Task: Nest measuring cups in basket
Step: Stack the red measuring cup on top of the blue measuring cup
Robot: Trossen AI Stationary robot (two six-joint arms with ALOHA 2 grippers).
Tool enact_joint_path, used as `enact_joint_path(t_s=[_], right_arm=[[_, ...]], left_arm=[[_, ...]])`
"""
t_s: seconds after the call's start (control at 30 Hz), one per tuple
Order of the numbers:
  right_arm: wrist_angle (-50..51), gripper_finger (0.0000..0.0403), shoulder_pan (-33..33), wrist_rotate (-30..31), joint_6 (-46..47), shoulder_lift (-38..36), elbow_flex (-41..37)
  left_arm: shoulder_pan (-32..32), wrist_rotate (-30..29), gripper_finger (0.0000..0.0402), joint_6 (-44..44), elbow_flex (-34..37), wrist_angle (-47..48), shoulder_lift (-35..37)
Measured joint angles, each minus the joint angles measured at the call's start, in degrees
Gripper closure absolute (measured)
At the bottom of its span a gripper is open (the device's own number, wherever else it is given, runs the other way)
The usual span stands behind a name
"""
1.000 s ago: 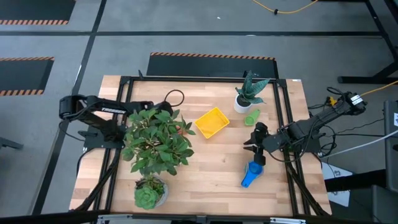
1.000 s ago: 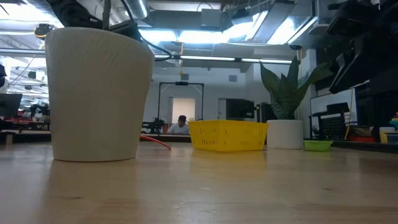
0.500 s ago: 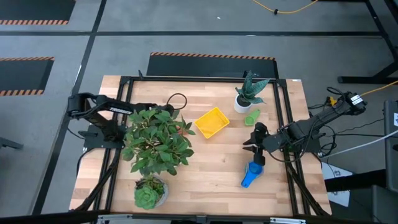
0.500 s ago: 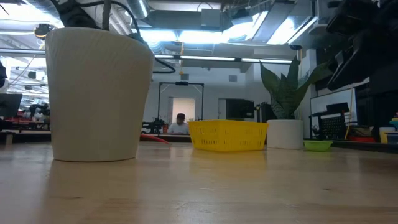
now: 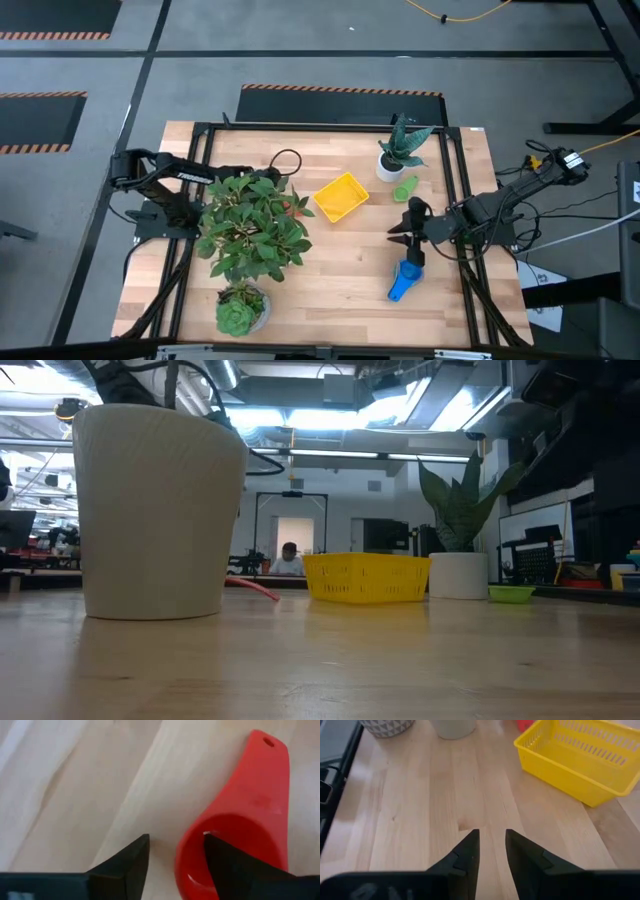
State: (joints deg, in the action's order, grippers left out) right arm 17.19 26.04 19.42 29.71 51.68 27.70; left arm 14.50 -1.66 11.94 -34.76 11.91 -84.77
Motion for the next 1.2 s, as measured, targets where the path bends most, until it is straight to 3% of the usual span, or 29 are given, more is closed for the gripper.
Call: enact_joint_path(t_s=[0.57,0.87,1.2], right_arm=[[-5.8,0.0305,0.02,0.06,-0.33,0.02,0.0],[-9.44,0.0305,0.02,0.28,-0.28,0.0,0.02],[-10.61,0.0305,0.02,7.88,-0.04,0.0,0.02]], left_arm=[[0.04,-0.33,0.039,-3.54,-0.02,-2.53,0.07],[0.0,-0.38,0.0393,-5.09,-2.0,-2.42,0.07],[0.0,-0.78,0.0391,-11.4,-9.29,2.06,0.07]])
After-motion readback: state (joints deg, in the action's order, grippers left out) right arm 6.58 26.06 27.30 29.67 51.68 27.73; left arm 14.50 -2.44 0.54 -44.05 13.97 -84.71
